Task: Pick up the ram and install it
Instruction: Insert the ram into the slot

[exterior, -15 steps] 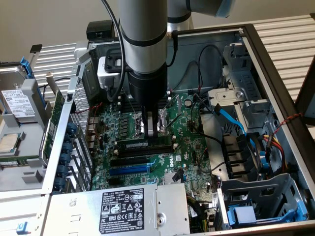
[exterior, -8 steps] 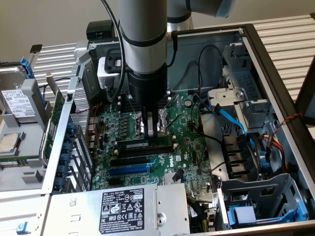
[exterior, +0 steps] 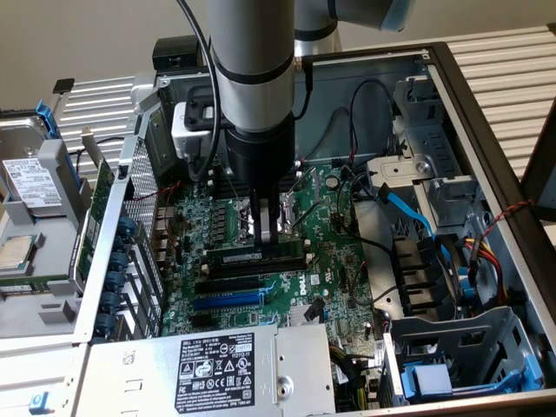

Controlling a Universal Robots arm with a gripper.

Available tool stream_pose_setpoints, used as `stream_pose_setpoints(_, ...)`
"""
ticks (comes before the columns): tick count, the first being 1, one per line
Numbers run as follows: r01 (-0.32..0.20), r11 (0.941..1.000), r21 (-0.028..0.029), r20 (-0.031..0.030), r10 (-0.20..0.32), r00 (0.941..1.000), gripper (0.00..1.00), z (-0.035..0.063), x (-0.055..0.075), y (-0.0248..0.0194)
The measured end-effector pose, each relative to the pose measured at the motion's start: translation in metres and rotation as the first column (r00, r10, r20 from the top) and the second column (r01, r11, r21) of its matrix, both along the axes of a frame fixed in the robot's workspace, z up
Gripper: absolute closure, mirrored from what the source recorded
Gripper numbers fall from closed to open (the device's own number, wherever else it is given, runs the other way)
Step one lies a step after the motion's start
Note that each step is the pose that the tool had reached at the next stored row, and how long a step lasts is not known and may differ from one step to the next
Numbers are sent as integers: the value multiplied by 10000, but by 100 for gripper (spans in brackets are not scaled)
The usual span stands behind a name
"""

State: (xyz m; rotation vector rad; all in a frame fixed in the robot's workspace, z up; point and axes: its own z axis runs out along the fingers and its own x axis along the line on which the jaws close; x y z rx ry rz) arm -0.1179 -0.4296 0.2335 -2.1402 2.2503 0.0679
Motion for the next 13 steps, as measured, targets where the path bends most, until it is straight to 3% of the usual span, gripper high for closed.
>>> stream_pose_setpoints(13, -1, 10000, -14, 35, 1, 10000, 88, -21, -6, 2)
